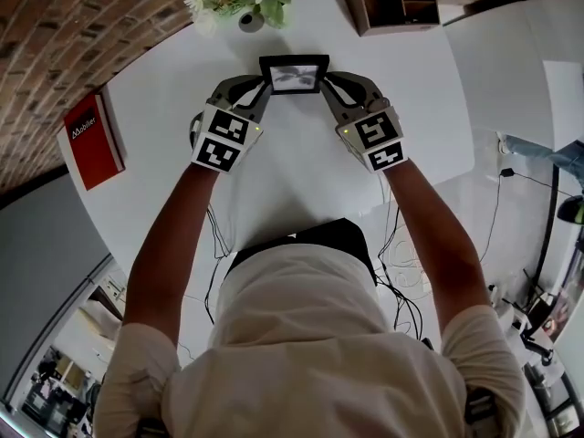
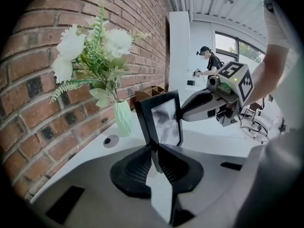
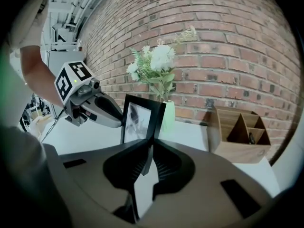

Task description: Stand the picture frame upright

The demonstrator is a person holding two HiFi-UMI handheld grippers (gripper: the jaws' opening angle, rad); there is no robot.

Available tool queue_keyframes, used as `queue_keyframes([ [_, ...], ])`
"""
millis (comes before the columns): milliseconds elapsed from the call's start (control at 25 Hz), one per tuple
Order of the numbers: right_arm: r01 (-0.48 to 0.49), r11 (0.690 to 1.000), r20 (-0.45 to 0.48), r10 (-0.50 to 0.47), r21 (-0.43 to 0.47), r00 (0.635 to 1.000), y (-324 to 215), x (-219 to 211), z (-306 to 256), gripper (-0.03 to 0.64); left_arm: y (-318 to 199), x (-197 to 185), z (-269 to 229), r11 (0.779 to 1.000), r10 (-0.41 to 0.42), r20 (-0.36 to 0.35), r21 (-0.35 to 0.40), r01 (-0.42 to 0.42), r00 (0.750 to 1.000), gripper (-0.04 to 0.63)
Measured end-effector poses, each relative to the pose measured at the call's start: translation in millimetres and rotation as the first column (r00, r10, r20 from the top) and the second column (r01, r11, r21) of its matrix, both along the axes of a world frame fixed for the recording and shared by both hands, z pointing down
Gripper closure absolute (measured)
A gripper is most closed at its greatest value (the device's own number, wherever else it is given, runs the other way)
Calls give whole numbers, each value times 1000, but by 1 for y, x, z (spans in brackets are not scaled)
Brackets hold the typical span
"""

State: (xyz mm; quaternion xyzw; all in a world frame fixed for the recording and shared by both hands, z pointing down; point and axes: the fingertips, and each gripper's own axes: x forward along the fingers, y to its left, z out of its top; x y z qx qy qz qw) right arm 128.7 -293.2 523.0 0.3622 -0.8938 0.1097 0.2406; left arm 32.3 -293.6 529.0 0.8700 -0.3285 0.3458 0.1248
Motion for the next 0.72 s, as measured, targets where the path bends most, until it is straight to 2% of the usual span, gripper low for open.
queue_keyframes([
  [720,51,995,-55,-47,80,997,-43,3,6,581,-44,3,1,993,-42,54,109,36,998,555],
])
